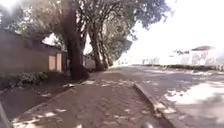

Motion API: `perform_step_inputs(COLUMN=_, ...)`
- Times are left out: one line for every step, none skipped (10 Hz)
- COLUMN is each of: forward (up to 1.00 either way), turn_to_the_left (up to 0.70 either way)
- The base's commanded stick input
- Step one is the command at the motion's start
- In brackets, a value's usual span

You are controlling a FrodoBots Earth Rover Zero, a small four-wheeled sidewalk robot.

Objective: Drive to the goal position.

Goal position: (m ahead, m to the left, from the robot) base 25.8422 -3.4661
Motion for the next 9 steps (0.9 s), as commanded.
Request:
perform_step_inputs(forward=0.70, turn_to_the_left=0.00)
perform_step_inputs(forward=0.70, turn_to_the_left=0.00)
perform_step_inputs(forward=0.70, turn_to_the_left=0.00)
perform_step_inputs(forward=0.70, turn_to_the_left=0.00)
perform_step_inputs(forward=0.70, turn_to_the_left=0.00)
perform_step_inputs(forward=0.70, turn_to_the_left=0.00)
perform_step_inputs(forward=0.70, turn_to_the_left=0.00)
perform_step_inputs(forward=0.70, turn_to_the_left=0.00)
perform_step_inputs(forward=0.70, turn_to_the_left=0.00)
